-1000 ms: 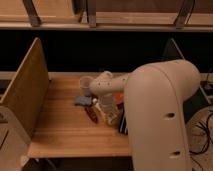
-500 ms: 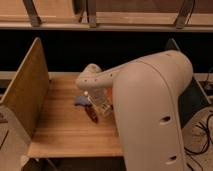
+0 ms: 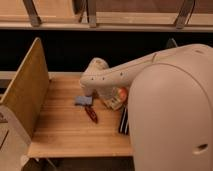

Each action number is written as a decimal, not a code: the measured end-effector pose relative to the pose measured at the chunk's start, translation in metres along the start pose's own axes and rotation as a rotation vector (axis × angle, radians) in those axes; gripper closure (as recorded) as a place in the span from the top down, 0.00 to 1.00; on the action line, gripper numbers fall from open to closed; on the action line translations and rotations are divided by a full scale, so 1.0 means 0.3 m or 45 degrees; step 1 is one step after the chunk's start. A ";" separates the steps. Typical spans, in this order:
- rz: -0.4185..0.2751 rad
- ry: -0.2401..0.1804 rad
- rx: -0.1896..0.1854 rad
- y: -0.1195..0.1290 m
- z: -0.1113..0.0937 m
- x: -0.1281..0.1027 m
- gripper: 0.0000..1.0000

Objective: Place the bottle in the ceramic bowl

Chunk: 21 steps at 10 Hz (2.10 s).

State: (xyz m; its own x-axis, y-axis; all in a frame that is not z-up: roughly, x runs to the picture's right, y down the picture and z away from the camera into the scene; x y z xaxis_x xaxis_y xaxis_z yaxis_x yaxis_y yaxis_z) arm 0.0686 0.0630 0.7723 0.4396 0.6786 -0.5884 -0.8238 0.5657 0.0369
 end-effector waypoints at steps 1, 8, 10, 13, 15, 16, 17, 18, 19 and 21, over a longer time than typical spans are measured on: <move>0.041 0.018 -0.002 -0.031 0.017 0.026 0.00; 0.031 0.058 -0.088 -0.147 0.218 -0.099 0.00; -0.037 0.015 -0.105 -0.148 0.222 -0.177 0.01; -0.043 0.012 -0.106 -0.148 0.224 -0.183 0.27; -0.042 0.012 -0.106 -0.148 0.224 -0.183 0.47; -0.042 0.012 -0.106 -0.149 0.224 -0.183 0.57; -0.042 0.012 -0.106 -0.149 0.224 -0.182 0.63; -0.041 0.012 -0.106 -0.150 0.225 -0.181 0.79; -0.041 0.012 -0.106 -0.150 0.225 -0.181 0.80; -0.041 0.012 -0.106 -0.151 0.225 -0.181 0.80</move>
